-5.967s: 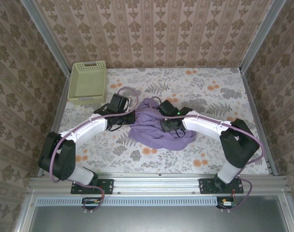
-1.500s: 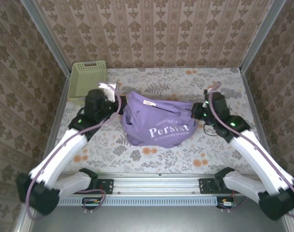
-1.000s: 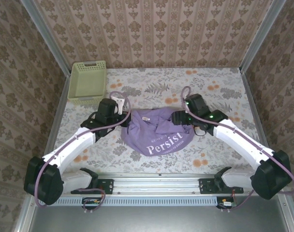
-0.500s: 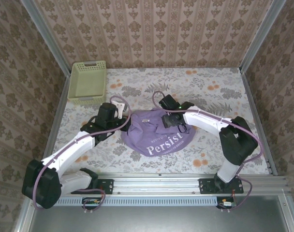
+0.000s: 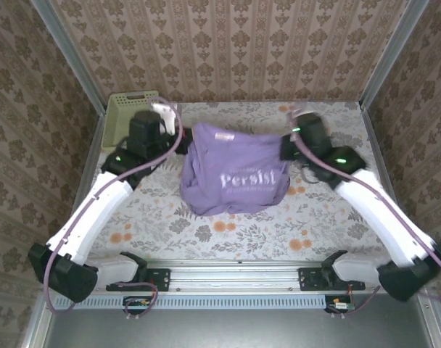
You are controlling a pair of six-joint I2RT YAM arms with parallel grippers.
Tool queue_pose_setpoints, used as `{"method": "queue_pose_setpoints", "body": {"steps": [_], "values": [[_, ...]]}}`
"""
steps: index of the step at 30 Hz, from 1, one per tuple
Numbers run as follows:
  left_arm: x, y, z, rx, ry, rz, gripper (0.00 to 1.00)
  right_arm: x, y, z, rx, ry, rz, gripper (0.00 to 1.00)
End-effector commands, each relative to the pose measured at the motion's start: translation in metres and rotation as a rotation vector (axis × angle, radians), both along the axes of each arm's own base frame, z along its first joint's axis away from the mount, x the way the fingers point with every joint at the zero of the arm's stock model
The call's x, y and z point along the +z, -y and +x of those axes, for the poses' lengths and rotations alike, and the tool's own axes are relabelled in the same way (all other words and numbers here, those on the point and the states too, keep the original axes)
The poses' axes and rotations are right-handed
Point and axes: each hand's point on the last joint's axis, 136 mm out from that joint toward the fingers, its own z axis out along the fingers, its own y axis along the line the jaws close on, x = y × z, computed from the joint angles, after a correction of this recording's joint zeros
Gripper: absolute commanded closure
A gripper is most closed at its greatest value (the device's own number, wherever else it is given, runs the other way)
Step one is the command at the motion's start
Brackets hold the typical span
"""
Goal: Fold the inside-out t-shirt
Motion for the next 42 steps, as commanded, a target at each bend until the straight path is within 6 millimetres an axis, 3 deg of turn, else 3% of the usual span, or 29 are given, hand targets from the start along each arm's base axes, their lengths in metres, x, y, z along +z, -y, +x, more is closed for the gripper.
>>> {"method": "queue_pose_setpoints", "body": {"steps": [1,2,4,5,7,9,12,18,20,22,25,30,33,37,39,42], "values": [[0.088,-0.007,-0.017,-0.02,0.174,-0.038,1.0,0.081,0.024,-0.041,-0.005,0.155,0.094,1.0],[0.114,-0.007,-0.026,-0.041,0.229,-0.071,1.0,0.104,0.03,-0.054,-0.004,0.209,0.119,1.0],[0.146,-0.004,-0.041,-0.09,0.295,-0.121,1.0,0.139,0.042,-0.078,-0.012,0.306,0.17,1.0],[0.154,-0.004,-0.046,-0.107,0.313,-0.138,1.0,0.152,0.048,-0.091,-0.012,0.349,0.198,1.0],[0.153,0.0,-0.049,-0.125,0.307,-0.158,1.0,0.165,0.054,-0.108,-0.005,0.402,0.238,1.0],[0.136,0.008,-0.045,-0.151,0.271,-0.161,1.0,0.16,0.054,-0.112,0.001,0.406,0.247,1.0],[0.086,0.02,-0.024,-0.14,0.128,-0.135,1.0,0.129,0.052,-0.095,-0.031,0.339,0.204,1.0],[-0.008,0.05,0.033,-0.105,-0.135,-0.011,1.0,0.067,0.053,-0.027,-0.163,0.196,0.086,1.0],[-0.021,0.051,0.054,-0.064,-0.169,0.039,1.0,0.057,0.058,-0.004,-0.194,0.159,0.11,1.0],[-0.015,0.055,0.072,-0.065,-0.157,0.038,1.0,0.055,0.066,0.015,-0.212,0.146,0.157,1.0],[0.009,0.065,0.096,-0.083,-0.103,0.009,1.0,0.069,0.081,0.035,-0.241,0.17,0.193,1.0],[0.072,0.089,0.113,-0.174,0.042,-0.09,1.0,0.111,0.106,0.048,-0.267,0.265,0.238,1.0],[0.115,0.093,0.109,-0.208,0.144,-0.144,1.0,0.154,0.113,0.034,-0.269,0.368,0.228,1.0],[0.155,0.089,0.089,-0.25,0.256,-0.194,1.0,0.199,0.109,0.002,-0.222,0.477,0.242,1.0],[0.163,0.082,0.076,-0.253,0.31,-0.196,1.0,0.207,0.098,-0.014,-0.165,0.499,0.257,1.0],[0.146,0.059,0.07,-0.181,0.335,-0.14,1.0,0.193,0.079,-0.03,-0.106,0.479,0.24,1.0]]}}
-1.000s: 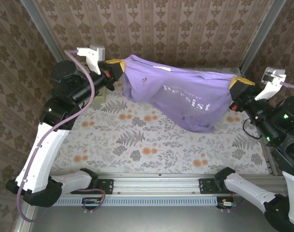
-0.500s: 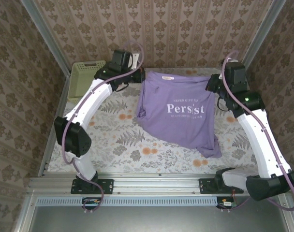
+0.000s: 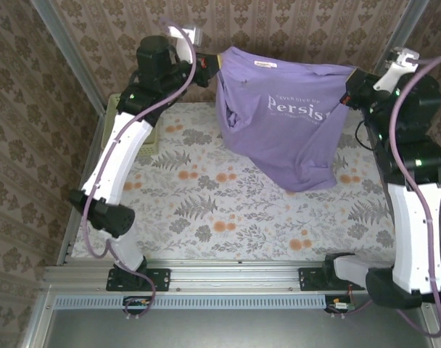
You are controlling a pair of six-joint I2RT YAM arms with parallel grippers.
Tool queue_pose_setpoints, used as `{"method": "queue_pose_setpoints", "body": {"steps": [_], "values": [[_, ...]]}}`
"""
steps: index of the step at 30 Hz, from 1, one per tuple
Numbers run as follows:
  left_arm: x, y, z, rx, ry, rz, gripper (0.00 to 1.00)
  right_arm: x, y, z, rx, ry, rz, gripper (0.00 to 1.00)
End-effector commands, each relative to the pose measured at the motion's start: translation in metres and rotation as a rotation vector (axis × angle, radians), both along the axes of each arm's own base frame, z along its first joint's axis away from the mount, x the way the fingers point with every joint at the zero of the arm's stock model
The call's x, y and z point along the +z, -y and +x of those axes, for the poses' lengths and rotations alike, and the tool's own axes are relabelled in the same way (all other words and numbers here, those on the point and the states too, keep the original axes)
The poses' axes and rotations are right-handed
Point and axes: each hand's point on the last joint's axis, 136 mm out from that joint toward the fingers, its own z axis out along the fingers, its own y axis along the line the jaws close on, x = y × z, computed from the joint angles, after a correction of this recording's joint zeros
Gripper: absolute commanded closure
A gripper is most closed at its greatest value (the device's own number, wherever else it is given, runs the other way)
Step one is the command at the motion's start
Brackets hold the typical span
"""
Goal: Fold the inside-out t-shirt
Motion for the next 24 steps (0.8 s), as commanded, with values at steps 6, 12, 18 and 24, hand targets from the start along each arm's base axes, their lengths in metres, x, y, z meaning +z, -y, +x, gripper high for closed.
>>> {"method": "queue_pose_setpoints", "body": {"steps": [6,12,18,24], "values": [[-0.088,-0.083,0.002,0.235,-0.096,0.125,1.0,-0.101,-0.088,-0.014,0.139,-0.156,-0.195,1.0],[-0.243,-0.135,-0.019,0.424,-0.48,0.255,0.74,-0.244,-0.207,-0.007,0.381,-0.398,-0.261,1.0],[-0.331,-0.179,-0.081,0.585,-0.704,0.264,0.37,-0.349,-0.304,-0.013,0.588,-0.651,-0.267,0.98],[-0.339,-0.158,-0.133,0.492,-0.658,0.211,0.31,-0.346,-0.296,-0.011,0.592,-0.662,-0.339,0.34]]}}
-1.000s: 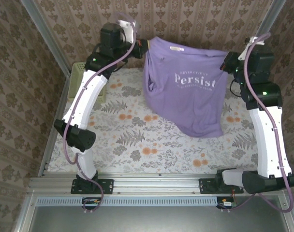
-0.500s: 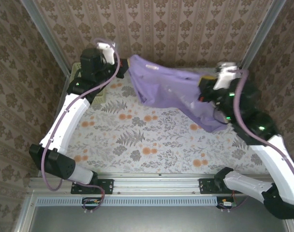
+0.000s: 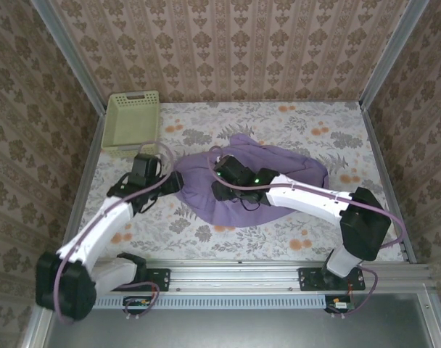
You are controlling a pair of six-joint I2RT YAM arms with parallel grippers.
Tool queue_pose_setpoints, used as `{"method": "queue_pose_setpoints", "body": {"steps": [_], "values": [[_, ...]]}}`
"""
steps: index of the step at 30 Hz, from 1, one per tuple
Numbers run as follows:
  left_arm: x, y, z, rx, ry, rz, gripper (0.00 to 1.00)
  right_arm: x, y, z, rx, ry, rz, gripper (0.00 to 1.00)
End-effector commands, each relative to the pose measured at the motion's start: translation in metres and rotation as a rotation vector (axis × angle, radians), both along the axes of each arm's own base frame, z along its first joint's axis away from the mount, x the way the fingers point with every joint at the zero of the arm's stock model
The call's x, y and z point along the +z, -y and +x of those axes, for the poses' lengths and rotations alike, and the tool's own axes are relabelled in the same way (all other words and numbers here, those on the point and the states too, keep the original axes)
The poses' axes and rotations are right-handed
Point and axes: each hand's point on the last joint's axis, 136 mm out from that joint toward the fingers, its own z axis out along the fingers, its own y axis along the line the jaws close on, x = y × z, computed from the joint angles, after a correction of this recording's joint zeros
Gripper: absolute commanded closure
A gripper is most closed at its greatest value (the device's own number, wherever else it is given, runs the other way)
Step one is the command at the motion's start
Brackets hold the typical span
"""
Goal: Fold the inside-out t-shirt
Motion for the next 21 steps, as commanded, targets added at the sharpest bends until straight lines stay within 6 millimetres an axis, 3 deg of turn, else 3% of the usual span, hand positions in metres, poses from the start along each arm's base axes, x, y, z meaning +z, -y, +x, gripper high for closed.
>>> {"method": "queue_pose_setpoints", "body": {"steps": [1,5,7,10,14,21], "values": [[0.012,0.025,-0.011,-0.037,0.063,-0.057,0.31,0.046,0.014,0.007,-0.023,0.074,0.065,0.32],[0.016,0.075,-0.028,-0.184,0.092,-0.047,0.31,0.027,0.072,0.009,-0.144,0.02,0.071,0.33],[0.017,0.101,-0.031,-0.248,0.095,-0.05,0.31,0.012,0.091,0.006,-0.183,-0.018,0.095,0.35],[0.01,0.138,-0.032,-0.34,0.08,-0.017,0.32,-0.015,0.104,0.003,-0.218,-0.075,0.109,0.38],[-0.011,0.171,-0.026,-0.391,0.027,0.038,0.34,-0.039,0.105,0.002,-0.227,-0.111,0.126,0.38],[-0.053,0.175,-0.016,-0.349,-0.062,0.09,0.55,-0.063,0.071,0.003,-0.158,-0.194,0.208,0.39]]}}
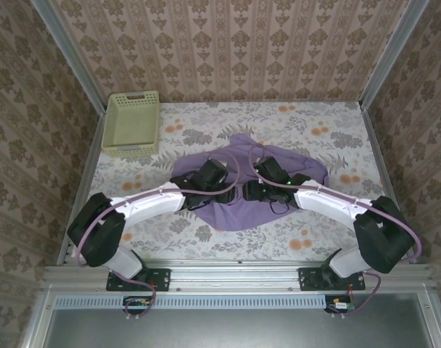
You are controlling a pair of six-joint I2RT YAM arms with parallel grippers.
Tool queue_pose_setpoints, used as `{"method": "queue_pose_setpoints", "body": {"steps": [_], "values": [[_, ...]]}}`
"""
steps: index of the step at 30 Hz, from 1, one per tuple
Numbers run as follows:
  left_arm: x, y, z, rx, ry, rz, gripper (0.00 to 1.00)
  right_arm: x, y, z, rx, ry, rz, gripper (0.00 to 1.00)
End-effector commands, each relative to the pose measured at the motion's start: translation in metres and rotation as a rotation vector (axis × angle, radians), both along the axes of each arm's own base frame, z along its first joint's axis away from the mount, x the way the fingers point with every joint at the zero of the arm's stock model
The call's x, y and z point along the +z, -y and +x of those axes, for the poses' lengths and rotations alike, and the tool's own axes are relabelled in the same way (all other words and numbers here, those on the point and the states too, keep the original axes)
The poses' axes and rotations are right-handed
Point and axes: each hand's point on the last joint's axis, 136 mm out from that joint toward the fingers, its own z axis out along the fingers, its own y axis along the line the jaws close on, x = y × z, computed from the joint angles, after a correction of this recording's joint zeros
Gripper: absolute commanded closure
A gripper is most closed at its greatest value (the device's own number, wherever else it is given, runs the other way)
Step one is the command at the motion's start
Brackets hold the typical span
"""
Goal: Fold the inside-out t-shirt
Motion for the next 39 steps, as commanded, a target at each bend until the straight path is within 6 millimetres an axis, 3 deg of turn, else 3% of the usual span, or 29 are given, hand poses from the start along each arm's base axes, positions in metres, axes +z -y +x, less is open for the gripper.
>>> {"method": "queue_pose_setpoints", "body": {"steps": [1,5,9,15,19,27,29,30,34,39], "values": [[-0.003,0.0,0.005,0.029,0.002,-0.006,0.58,0.0,-0.028,0.004,0.038,-0.008,0.105,0.39],[-0.009,-0.001,-0.004,0.021,-0.011,-0.047,0.65,-0.008,-0.042,0.011,0.059,-0.032,0.102,0.43],[-0.012,-0.004,-0.01,0.024,-0.009,-0.089,0.65,-0.011,-0.041,0.02,0.05,-0.031,0.062,0.51],[-0.024,-0.013,-0.016,0.054,-0.012,-0.101,0.67,0.007,-0.027,0.024,0.029,0.028,-0.006,0.82],[-0.022,-0.018,-0.017,0.074,0.018,-0.136,0.66,0.02,-0.021,0.021,0.031,0.053,-0.015,0.99],[-0.014,-0.018,-0.021,0.047,0.063,-0.15,0.6,0.042,-0.024,0.005,0.04,0.045,0.053,1.0],[-0.014,-0.019,-0.022,0.033,0.08,-0.125,0.6,0.059,-0.027,-0.003,0.041,0.041,0.115,1.0],[-0.015,-0.021,-0.021,0.034,0.088,-0.113,0.59,0.079,-0.026,-0.008,0.042,0.07,0.158,1.0],[-0.026,-0.036,-0.017,0.07,0.102,-0.053,0.58,0.112,-0.009,-0.024,0.008,0.111,0.187,1.0],[-0.039,-0.039,-0.011,0.084,0.066,-0.045,0.62,0.119,0.005,-0.037,-0.015,0.123,0.198,1.0]]}}
